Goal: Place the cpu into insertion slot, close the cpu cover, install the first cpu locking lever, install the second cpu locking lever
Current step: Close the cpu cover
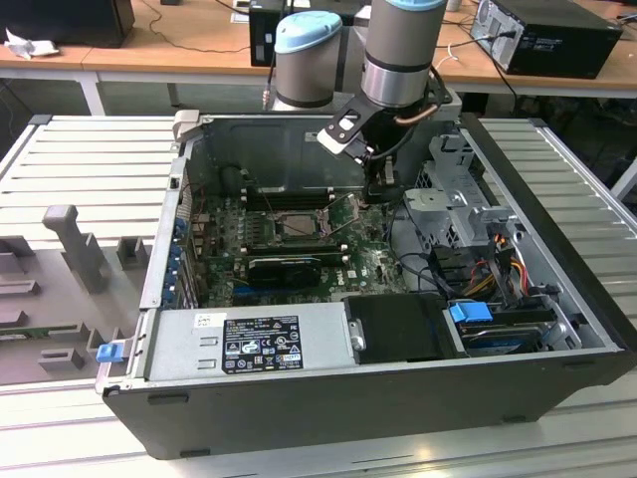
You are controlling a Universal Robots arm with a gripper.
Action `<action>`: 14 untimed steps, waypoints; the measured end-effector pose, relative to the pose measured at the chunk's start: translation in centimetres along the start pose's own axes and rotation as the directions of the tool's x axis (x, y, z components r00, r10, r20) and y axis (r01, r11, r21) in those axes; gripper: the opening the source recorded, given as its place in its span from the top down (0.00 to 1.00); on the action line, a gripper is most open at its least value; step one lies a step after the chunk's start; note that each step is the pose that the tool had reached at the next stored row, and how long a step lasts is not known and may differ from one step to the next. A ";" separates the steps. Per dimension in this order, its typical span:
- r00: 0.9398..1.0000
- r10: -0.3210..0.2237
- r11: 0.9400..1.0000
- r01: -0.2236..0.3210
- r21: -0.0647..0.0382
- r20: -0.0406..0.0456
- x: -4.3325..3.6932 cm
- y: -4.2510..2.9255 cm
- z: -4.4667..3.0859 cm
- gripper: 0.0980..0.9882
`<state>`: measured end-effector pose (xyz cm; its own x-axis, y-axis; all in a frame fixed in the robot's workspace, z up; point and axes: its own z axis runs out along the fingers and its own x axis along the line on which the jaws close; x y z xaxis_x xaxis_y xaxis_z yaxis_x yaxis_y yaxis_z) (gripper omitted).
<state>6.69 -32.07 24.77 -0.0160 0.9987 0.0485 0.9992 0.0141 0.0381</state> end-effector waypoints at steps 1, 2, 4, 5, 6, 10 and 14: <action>1.000 -0.001 1.000 0.001 0.001 0.000 -0.10 0.00 0.07 0.99; 1.000 -0.001 1.000 0.001 0.001 0.000 -0.36 -0.02 0.18 0.99; 1.000 -0.001 1.000 0.001 0.003 0.000 -0.48 -0.41 0.23 0.99; 1.000 -0.001 1.000 0.001 0.003 0.000 -0.49 -0.57 0.23 0.99; 1.000 -0.001 1.000 0.001 0.003 0.000 -0.48 -0.75 0.23 0.99; 1.000 -0.001 1.000 0.001 0.003 0.000 -0.48 -0.95 0.24 0.99; 1.000 -0.001 1.000 0.001 0.003 0.000 -0.47 -1.33 0.22 0.99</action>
<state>5.37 -32.55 24.47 -0.0173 0.9987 0.0485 0.9992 0.0156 0.0355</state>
